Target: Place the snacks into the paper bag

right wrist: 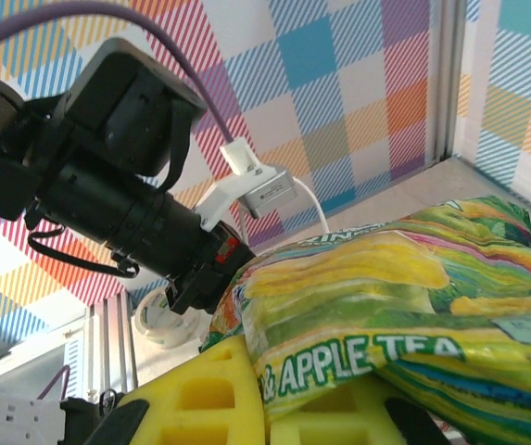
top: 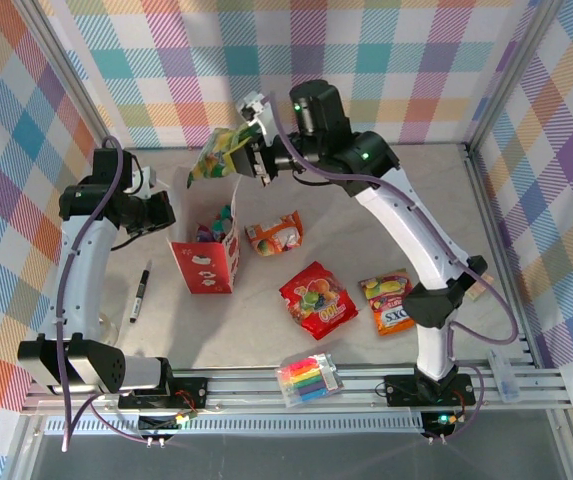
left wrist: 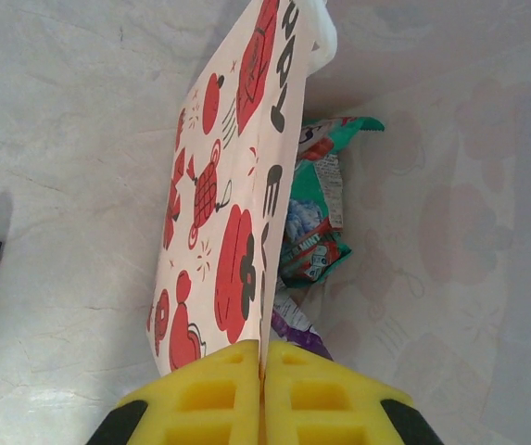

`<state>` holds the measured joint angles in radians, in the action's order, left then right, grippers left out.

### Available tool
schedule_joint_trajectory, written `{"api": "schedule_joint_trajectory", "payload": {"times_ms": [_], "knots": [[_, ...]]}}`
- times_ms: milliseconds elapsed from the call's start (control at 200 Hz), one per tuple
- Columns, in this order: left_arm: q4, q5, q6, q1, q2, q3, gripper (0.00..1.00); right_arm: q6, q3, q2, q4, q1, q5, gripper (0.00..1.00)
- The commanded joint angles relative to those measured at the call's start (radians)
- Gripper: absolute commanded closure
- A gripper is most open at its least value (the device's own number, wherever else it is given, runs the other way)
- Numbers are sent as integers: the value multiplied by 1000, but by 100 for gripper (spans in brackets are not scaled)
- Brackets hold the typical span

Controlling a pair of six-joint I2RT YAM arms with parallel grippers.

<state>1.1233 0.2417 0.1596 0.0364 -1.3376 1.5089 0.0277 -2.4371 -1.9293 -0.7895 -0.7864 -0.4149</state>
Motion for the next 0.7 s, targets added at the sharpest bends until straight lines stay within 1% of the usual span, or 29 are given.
{"api": "schedule_joint_trajectory", "payload": {"times_ms": [0,225,250,340,420,695], "knots": [[7,10,-15,13,30,-14,96,-70,-59,-19,1,-12,-49,100],[8,11,-15,13,28,-29,96,-117,-89,-59,-54,-32,-9,100],[8,11,-15,14,28,-32,96,-156,-89,-63,-59,-35,-5,100],[7,12,-17,14,31,-35,96,-190,-90,-73,-75,-50,21,100],[7,9,-17,14,31,-36,95,-193,-92,-85,-82,-63,40,100],[8,15,-19,14,39,-47,95,-190,-94,-129,-125,-77,43,100]]}}
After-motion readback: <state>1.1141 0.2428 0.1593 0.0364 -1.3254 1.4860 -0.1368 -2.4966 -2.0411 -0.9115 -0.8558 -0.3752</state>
